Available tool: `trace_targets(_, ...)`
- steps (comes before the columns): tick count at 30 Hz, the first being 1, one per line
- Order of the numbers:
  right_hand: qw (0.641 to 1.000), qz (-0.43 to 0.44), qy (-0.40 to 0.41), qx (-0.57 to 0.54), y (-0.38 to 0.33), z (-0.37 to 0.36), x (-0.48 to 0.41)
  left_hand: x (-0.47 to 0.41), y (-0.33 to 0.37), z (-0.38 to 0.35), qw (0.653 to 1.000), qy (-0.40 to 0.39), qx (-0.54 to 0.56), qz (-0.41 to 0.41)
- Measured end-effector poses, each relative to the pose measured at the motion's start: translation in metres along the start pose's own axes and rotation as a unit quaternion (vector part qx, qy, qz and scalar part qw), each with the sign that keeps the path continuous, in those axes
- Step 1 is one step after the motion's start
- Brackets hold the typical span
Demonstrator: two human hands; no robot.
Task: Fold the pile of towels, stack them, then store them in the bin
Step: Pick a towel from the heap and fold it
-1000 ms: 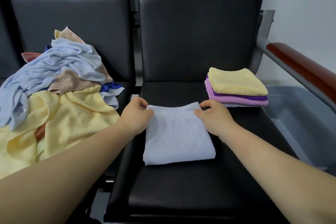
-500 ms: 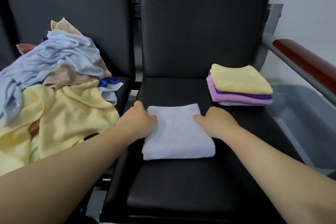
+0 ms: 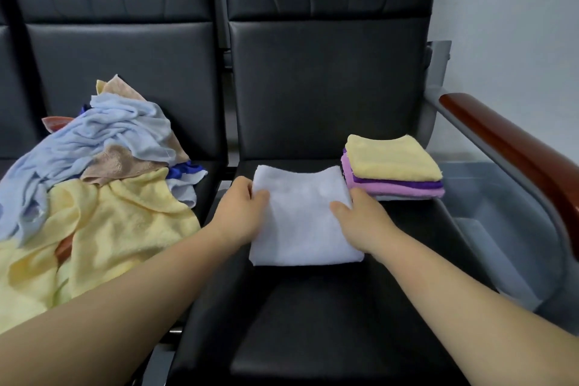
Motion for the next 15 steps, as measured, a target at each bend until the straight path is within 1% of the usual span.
trace_targets(4, 0.996, 0.034, 0.079, -0.014, -0.006, 0.059, -0.008, -0.021, 0.053, -0.012, 0.998, 0.008, 0.034, -0.056)
trace_targets(7, 0.988, 0.040, 0.150, 0.001, 0.001, 0.110, -0.026, -0.053, 0.098, -0.041, 0.995, -0.012, 0.047, -0.085)
trace_targets(12, 0.974, 0.013, 0.226, 0.018, 0.019, 0.175, -0.077, -0.122, 0.149, -0.094, 0.991, -0.039, 0.099, -0.080)
trace_targets(15, 0.970, -0.008, 0.240, 0.030, 0.034, 0.191, -0.110, -0.157, 0.158, -0.122, 0.992, -0.047, 0.101, -0.066)
Point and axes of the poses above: each hand's wrist, its own x-axis away from the middle knuckle, its own z-axis out of the back of the hand, y = z × x, the point moved 4 cm from there along -x, towards the middle knuckle, and after that the axes turned 7 degrees about -y, right-handed, at the moved point
